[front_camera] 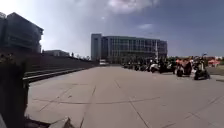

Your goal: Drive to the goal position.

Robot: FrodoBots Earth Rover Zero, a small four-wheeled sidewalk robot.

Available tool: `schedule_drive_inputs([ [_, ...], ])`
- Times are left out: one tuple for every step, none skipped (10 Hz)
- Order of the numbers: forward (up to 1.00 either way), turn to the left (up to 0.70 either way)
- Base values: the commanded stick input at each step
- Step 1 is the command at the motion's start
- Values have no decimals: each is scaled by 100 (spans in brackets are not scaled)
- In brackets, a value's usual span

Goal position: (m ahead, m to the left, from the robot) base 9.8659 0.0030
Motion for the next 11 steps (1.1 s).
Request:
schedule_drive_inputs([
  [0, 0],
  [0, 0],
  [0, 0],
  [0, 0],
  [39, 0],
  [70, 0],
  [70, 0],
  [70, 0],
  [70, 0],
  [70, 0],
  [70, 0],
])
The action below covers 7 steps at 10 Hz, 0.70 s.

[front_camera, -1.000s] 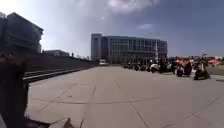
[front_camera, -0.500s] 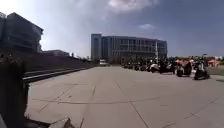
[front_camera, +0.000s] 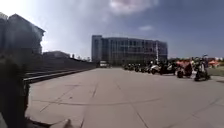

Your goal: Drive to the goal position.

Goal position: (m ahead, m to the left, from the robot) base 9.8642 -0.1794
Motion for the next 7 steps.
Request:
schedule_drive_inputs([
  [70, 0],
  [70, 0],
  [70, 0],
  [70, 0],
  [70, 0],
  [70, 0],
  [70, 0],
])
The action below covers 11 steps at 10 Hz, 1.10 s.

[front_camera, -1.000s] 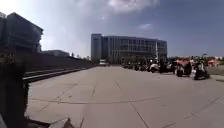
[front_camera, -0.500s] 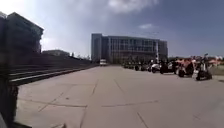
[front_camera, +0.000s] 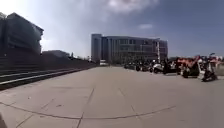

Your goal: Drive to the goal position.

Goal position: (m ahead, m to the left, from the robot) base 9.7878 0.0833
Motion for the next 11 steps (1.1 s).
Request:
schedule_drive_inputs([
  [70, 0],
  [70, 0],
  [70, 0],
  [70, 0],
  [70, 0],
  [70, 0],
  [70, 0],
  [70, -10],
  [70, -27],
  [70, -27],
  [70, -27],
])
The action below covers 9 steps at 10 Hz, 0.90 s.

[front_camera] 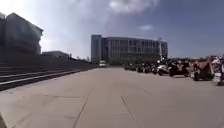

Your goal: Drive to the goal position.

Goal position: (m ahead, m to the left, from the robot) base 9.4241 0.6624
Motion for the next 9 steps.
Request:
schedule_drive_inputs([
  [70, 0],
  [70, 0],
  [70, 0],
  [70, 0],
  [70, 0],
  [70, 0],
  [70, 0],
  [70, 0],
  [70, 0],
])
